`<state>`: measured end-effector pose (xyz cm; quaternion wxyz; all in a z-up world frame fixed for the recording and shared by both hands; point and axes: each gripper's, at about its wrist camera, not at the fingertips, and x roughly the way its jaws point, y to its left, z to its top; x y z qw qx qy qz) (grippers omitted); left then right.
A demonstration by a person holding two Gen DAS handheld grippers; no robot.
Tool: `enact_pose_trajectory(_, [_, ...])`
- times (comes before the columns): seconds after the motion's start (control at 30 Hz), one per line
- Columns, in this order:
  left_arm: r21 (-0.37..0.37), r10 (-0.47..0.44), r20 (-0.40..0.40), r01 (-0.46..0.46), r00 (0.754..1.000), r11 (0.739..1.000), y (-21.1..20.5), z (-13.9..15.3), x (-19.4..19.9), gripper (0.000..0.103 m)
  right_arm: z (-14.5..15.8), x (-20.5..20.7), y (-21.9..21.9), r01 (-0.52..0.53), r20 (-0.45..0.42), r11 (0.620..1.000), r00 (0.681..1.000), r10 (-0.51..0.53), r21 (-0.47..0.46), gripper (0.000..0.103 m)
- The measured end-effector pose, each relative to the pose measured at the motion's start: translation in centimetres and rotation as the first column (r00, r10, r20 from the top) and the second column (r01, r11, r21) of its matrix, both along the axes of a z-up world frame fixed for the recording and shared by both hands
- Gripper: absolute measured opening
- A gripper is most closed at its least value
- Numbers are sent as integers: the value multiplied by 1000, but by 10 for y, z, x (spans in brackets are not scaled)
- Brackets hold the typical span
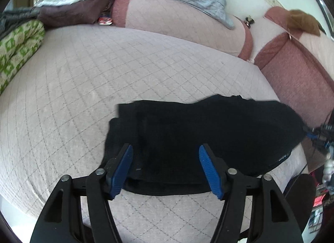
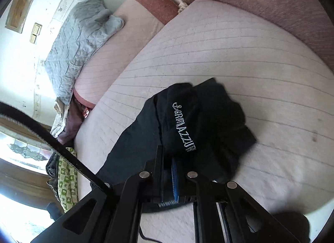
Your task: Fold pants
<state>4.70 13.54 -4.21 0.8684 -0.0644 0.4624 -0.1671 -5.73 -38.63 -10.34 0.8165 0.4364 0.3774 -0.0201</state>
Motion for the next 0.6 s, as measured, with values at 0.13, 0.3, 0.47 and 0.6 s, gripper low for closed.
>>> enact_pose_trajectory(0.13, [-47, 49, -47, -51, 998, 998, 16, -7, 4, 65, -31, 0, -8, -17, -202, 1000, 979, 12, -26, 32])
enact_pose_trajectory(0.3, [-71, 33, -32, -36, 999, 997, 13, -1, 2, 67, -24, -27, -7, 7, -162, 998, 987, -16, -61, 32])
enact_pose_trajectory(0.47, [14, 28, -25, -28, 999, 1000, -14, -14, 16, 68, 0, -26, -24, 98, -4, 990, 995, -99, -102, 61])
enact_pose_trajectory(0.6, [261, 134, -87, -107, 987, 959, -18, -49, 28, 68, 5, -8, -29, 101, 33, 988, 995, -98, -113, 62])
